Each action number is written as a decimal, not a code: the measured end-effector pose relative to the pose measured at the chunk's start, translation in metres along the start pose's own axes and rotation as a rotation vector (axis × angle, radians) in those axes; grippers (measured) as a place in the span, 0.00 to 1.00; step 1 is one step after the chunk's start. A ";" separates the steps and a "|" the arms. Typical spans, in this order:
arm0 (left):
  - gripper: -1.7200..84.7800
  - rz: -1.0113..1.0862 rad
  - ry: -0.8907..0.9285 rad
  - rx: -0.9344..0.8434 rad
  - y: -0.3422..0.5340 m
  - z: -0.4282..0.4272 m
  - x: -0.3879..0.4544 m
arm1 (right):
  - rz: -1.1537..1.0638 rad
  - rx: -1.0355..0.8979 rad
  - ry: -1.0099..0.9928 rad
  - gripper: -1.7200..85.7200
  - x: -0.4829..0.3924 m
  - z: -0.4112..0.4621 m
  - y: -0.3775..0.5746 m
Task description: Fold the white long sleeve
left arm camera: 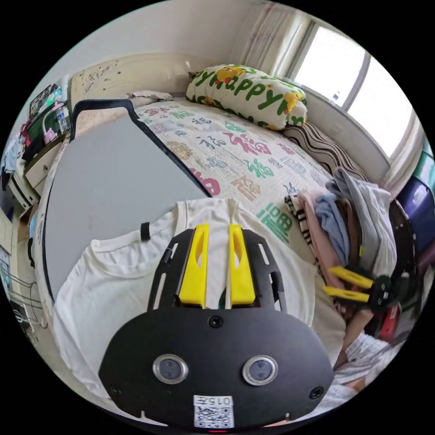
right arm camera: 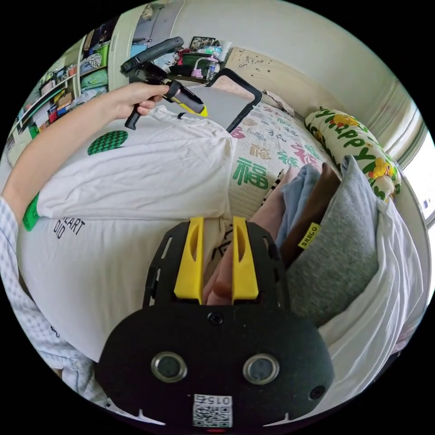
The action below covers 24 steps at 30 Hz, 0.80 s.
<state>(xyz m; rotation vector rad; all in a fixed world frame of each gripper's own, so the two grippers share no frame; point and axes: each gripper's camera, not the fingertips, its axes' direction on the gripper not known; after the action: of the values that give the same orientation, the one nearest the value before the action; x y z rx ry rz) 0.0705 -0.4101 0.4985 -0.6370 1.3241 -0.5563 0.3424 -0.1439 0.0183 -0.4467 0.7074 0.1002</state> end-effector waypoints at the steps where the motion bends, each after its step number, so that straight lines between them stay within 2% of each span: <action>1: 0.10 0.010 0.006 -0.010 0.008 0.000 0.001 | -0.012 0.020 -0.009 0.12 -0.001 -0.003 0.001; 5: 0.10 0.035 0.094 -0.026 0.052 0.005 0.005 | -0.152 0.138 -0.154 0.11 -0.019 -0.010 0.006; 9: 0.10 0.014 0.109 -0.024 0.065 0.009 0.001 | -0.197 0.125 -0.291 0.10 -0.028 0.000 0.004; 13: 0.10 0.046 0.122 0.003 0.070 0.003 0.009 | -0.218 0.041 -0.312 0.09 -0.028 0.014 0.005; 19: 0.09 0.099 0.175 -0.066 0.080 0.005 0.021 | -0.230 0.004 -0.320 0.08 -0.028 0.019 0.010; 24: 0.02 0.128 0.117 -0.070 0.088 -0.003 0.030 | -0.248 -0.012 -0.306 0.03 -0.027 0.016 0.017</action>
<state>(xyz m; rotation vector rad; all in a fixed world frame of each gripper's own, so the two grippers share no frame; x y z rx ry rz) 0.0732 -0.3688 0.4155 -0.5789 1.4884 -0.4500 0.3273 -0.1204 0.0408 -0.5142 0.3476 -0.0604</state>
